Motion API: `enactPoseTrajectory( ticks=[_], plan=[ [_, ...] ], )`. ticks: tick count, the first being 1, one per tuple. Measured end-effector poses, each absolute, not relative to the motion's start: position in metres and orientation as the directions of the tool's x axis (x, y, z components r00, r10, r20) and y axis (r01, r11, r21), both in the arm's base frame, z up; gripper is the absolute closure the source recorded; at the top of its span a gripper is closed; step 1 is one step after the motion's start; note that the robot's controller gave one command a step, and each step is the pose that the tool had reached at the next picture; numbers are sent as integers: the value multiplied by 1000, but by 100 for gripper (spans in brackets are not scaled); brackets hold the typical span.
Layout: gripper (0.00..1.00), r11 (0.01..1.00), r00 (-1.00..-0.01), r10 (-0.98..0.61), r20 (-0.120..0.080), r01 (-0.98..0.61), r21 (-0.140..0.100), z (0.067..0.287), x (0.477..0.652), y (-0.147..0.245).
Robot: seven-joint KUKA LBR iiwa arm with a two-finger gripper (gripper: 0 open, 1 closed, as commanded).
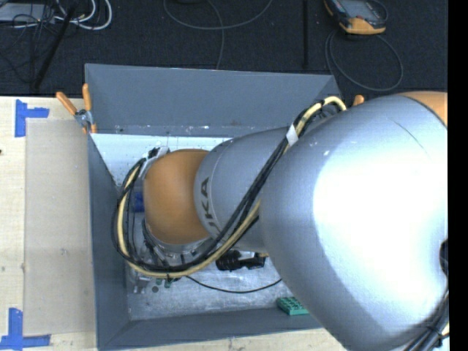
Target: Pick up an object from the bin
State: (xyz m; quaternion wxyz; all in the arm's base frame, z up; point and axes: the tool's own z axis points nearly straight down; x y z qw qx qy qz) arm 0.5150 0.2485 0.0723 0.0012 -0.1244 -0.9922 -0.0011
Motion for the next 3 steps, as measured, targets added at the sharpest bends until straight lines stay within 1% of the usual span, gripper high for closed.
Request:
enactPoseTrajectory(
  ticks=[1, 2, 3],
  plan=[
    [100, 969, -969, 247, -2, 247, 2, 118, 516, 248],
    [100, 969, -969, 249, -1, 249, 1, 143, 517, 247],
    [100, 968, -968, 250, 1, 250, 0, 154, 517, 246]
  ],
)
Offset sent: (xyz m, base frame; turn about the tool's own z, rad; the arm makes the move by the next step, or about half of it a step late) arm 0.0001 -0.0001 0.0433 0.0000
